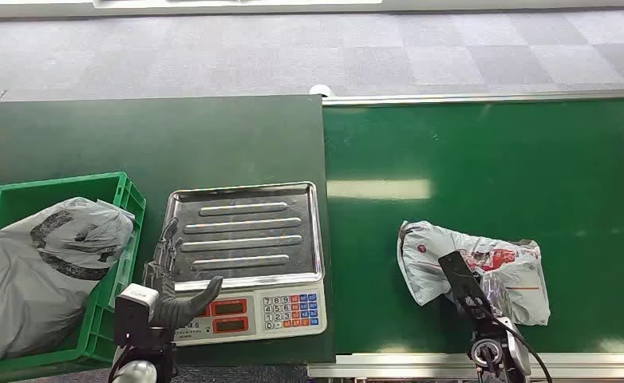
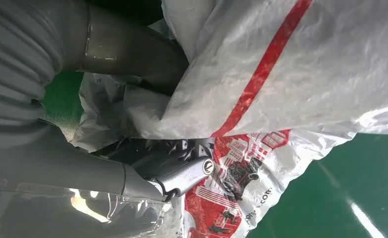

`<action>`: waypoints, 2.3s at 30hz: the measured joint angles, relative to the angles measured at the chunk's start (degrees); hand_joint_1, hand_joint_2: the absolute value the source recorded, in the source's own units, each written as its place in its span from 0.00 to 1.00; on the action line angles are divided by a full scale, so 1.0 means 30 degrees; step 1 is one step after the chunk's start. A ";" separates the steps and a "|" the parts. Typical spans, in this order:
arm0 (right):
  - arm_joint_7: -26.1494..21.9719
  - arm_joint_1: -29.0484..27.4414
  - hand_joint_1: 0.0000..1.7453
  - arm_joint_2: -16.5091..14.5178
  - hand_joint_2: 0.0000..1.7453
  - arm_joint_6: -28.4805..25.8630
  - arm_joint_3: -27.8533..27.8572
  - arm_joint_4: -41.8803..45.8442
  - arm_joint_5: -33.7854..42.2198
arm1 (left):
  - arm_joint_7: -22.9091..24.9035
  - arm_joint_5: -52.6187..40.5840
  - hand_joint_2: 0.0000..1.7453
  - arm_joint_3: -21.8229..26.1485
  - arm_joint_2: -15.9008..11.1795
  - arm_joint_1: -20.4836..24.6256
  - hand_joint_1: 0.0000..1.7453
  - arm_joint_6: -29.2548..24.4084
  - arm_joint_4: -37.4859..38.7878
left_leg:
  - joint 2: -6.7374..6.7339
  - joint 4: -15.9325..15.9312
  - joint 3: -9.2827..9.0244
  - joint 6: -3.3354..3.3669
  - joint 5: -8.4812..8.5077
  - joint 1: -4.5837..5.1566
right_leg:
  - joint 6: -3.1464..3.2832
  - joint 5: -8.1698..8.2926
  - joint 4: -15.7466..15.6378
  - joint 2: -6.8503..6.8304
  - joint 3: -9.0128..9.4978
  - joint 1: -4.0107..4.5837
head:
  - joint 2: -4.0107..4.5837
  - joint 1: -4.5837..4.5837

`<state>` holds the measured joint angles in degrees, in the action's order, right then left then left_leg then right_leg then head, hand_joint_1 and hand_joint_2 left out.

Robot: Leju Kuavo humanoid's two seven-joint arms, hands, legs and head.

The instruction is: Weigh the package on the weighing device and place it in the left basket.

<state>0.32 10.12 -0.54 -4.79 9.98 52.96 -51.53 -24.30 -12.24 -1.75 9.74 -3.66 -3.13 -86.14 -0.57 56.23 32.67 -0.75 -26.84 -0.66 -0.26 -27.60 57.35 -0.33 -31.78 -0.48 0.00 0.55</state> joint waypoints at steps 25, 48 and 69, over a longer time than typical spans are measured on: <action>-0.8155 -0.0720 1.00 -0.0100 1.00 -0.2361 -0.0708 0.2729 0.3720 | -0.1060 0.0996 1.00 0.0029 -0.0025 -0.0124 0.00 -0.0342 -0.0357 | 0.0008 0.0001 0.0010 0.0000 0.0000 0.0003 | -0.0001 0.0000 0.0000 -0.0003 -0.0005 -0.0004 | 0.0000 0.0000; -1.2723 -0.0955 1.00 -0.0510 1.00 -0.5297 -0.4318 0.8809 0.2761 | -0.2260 0.1690 1.00 -0.0412 0.0202 0.1571 0.00 -0.0014 0.0867 | -0.0018 0.0001 0.0010 0.0002 0.0004 0.0005 | -0.0001 0.0007 0.0003 0.0007 -0.0002 -0.0004 | 0.0000 0.0002; -1.1515 0.6475 1.00 0.0177 1.00 -0.3630 -1.5896 0.1023 -0.0896 | -0.5166 0.5626 1.00 0.0528 0.0770 0.2616 0.00 -0.5876 -0.0175 | -0.0010 0.0002 0.0022 0.0010 0.0031 -0.0001 | -0.0002 0.0017 0.0012 0.0013 -0.0008 0.0006 | 0.0000 -0.0002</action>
<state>-34.23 29.55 -0.01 -15.68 -37.71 56.03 -54.22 -39.80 4.64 -0.16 12.05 4.18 -20.75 -86.66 -0.60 56.24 32.74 -0.72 -26.74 -0.67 -0.27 -27.55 57.39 -0.29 -31.80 -0.46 0.00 0.54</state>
